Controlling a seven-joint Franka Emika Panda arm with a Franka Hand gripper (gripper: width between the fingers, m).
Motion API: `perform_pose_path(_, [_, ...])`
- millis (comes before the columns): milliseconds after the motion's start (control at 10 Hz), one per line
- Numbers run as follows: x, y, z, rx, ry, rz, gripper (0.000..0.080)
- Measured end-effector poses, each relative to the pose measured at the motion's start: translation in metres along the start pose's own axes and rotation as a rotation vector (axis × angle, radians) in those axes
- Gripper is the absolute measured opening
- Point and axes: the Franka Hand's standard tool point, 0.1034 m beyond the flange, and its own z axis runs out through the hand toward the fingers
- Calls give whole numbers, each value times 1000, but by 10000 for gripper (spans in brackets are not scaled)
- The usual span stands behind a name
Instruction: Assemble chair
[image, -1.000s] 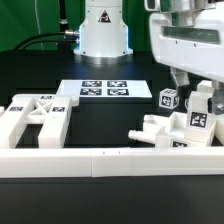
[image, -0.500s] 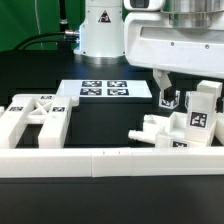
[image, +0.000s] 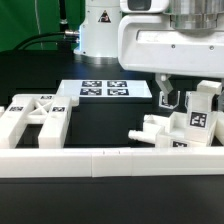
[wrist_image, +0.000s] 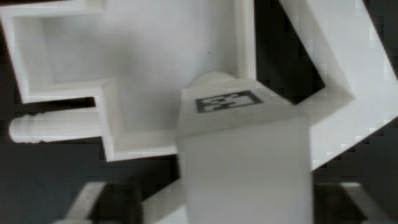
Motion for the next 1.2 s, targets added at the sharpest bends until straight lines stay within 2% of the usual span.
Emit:
perform_pose_path(100, [0, 0, 0, 0, 0, 0, 280])
perform_pose_path(400, [0, 0, 0, 3, -2, 84, 284])
perform_pose_path(600, [-1, 0, -1, 12, -2, 282, 284])
perform_pose_path(900, [-12, -7, 3, 5, -10, 589, 284])
perform_pose_path(1200, [-15, -17, 3, 25, 2, 910, 285])
